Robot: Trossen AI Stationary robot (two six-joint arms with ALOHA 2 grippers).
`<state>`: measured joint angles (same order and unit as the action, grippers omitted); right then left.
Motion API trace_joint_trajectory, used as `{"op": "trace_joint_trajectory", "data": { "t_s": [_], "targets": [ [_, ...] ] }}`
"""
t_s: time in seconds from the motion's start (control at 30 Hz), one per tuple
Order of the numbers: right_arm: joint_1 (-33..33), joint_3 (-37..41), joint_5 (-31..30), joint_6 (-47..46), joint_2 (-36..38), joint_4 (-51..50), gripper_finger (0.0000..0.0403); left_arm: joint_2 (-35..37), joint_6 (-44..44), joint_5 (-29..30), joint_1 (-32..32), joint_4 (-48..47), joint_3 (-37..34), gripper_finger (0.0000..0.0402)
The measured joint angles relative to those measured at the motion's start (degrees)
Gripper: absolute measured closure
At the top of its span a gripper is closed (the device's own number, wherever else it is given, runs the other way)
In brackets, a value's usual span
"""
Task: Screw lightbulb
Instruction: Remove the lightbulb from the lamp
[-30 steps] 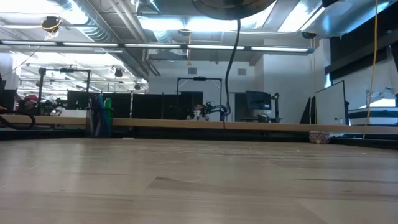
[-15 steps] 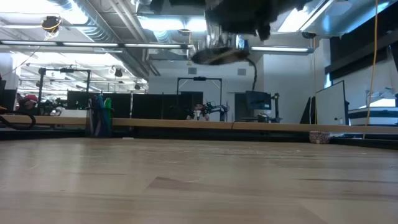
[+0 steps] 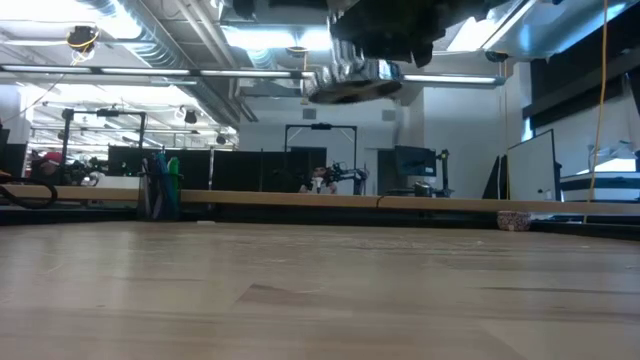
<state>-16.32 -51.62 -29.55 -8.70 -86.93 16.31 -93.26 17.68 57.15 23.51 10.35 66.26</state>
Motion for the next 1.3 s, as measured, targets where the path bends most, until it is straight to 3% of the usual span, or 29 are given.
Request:
{"op": "trace_joint_trajectory", "data": {
  "t_s": [0.13,0.27,0.37,0.47,0.53,0.83,1.13,1.3],
  "targets": [
    [-0.1,0.0,4.2,0.0,1.9,-1.2,0.0063,1.2,-0.4,-0.6,0.3,0.3,0.0,0.0262],
    [-0.1,0.0,14.6,0.8,5.6,-5.8,0.0021,2.4,-2.2,-4.7,0.6,-0.3,0.0,0.0262],
    [-0.1,0.0,24.8,2.9,7.6,-8.4,0.0014,3.4,-3.5,-14.3,0.3,-0.9,0.0,0.0262],
    [-0.1,0.0,35.7,4.4,7.9,-6.6,0.0017,3.7,-5.9,-29.8,-0.9,-0.8,0.0,0.0262],
    [-0.2,-0.1,39.8,4.4,6.8,-2.8,0.0022,3.7,-7.7,-38.7,-1.6,0.0,0.0,0.0262],
    [-0.2,-0.1,48.2,0.6,0.6,10.8,0.0040,3.7,-12.2,-53.8,-4.2,2.1,0.0,0.0262],
    [-0.2,-0.1,48.2,-0.1,-0.3,10.6,0.0053,3.7,-13.6,-55.1,-4.4,1.9,0.0,0.0262],
    [-0.2,-0.1,47.4,-0.1,-0.4,10.5,0.0131,3.7,-13.6,-55.2,-4.4,2.0,0.0,0.0262]
  ]
}}
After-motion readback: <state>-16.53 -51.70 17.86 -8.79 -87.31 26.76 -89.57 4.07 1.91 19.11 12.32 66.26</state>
